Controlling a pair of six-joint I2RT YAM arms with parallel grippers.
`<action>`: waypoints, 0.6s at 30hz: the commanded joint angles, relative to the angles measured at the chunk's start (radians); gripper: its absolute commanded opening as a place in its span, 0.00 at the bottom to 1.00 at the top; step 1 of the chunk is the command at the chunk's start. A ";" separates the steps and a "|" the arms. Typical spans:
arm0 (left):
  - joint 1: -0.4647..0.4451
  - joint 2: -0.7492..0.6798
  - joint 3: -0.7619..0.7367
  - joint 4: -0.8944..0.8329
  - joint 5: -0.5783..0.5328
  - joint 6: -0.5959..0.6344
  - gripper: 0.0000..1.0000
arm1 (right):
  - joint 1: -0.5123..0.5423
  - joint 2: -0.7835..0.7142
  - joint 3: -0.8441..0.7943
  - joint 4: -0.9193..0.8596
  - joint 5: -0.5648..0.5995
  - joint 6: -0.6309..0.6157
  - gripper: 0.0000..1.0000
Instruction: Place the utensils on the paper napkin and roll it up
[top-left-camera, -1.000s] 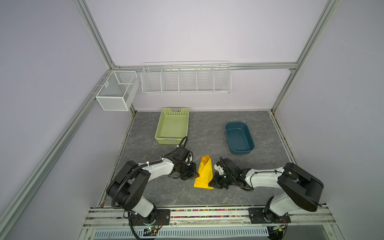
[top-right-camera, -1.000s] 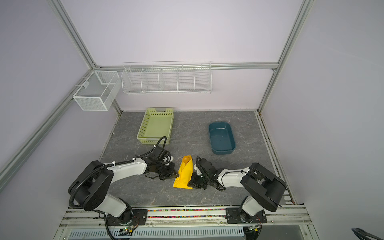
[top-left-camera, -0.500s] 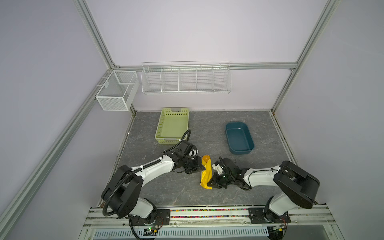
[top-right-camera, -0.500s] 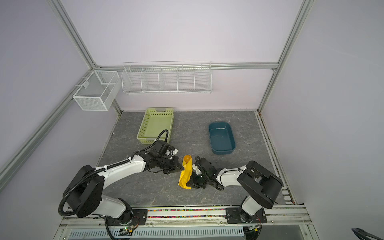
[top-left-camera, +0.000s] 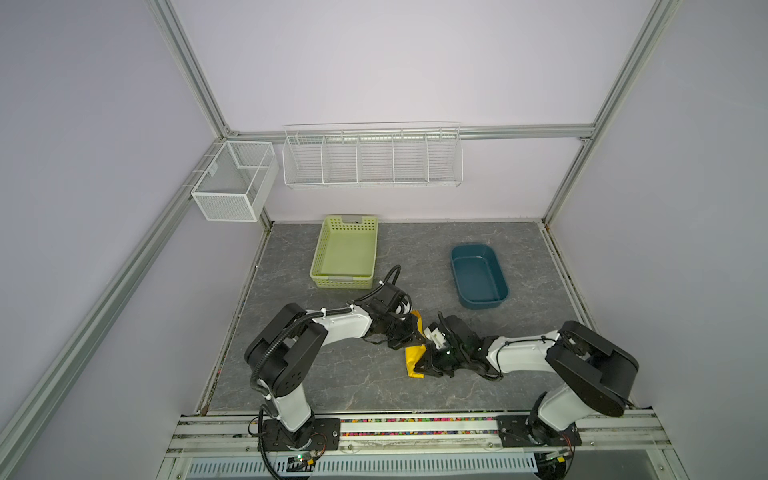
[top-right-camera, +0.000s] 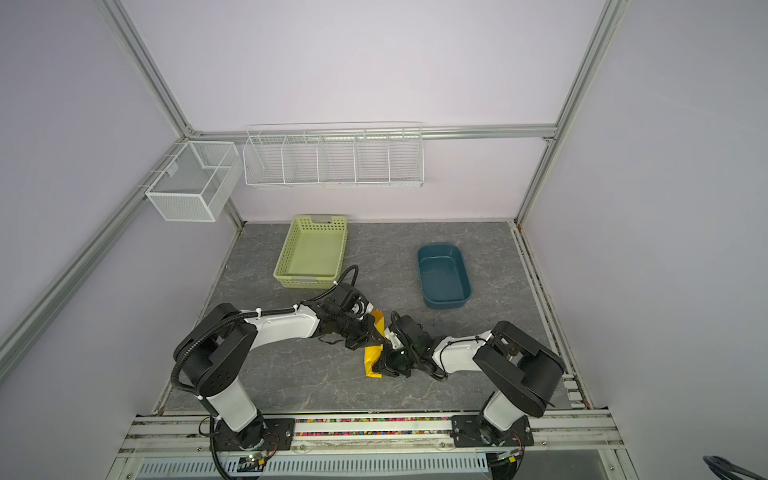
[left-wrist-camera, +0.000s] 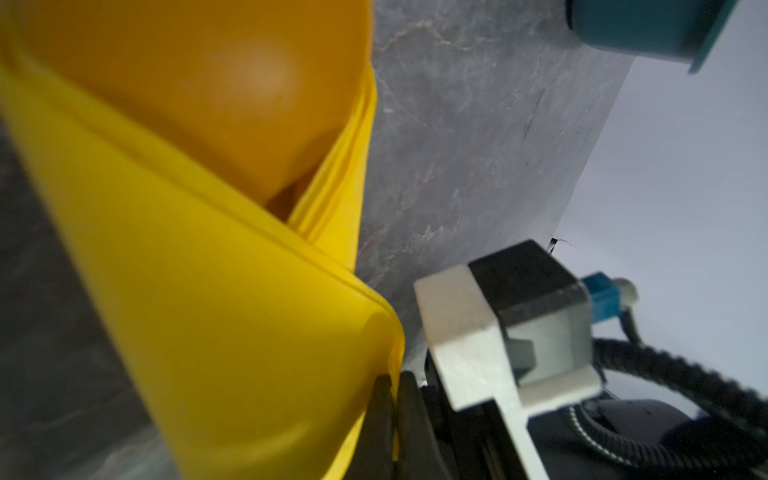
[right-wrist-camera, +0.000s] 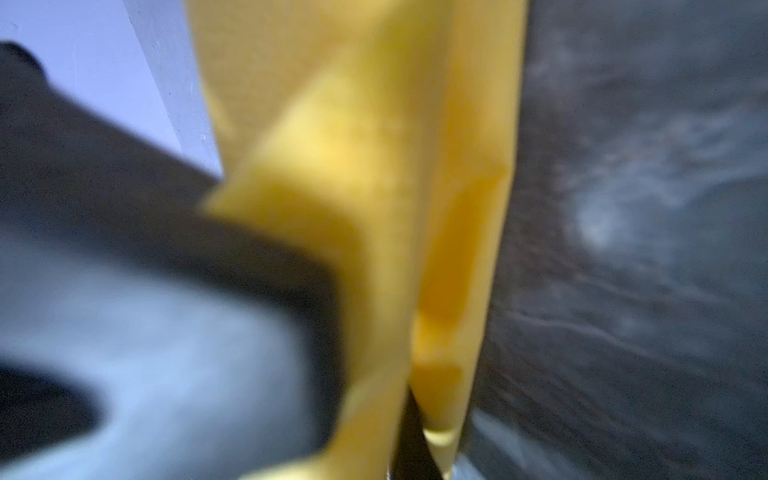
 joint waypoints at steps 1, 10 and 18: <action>-0.003 0.050 0.029 0.072 0.020 -0.028 0.00 | -0.007 0.009 -0.020 -0.031 0.024 0.002 0.07; -0.007 0.163 0.034 0.078 0.047 0.036 0.00 | -0.006 -0.082 -0.016 -0.152 0.062 0.001 0.20; -0.006 0.186 0.028 0.069 0.056 0.063 0.00 | -0.022 -0.279 0.008 -0.397 0.161 0.011 0.30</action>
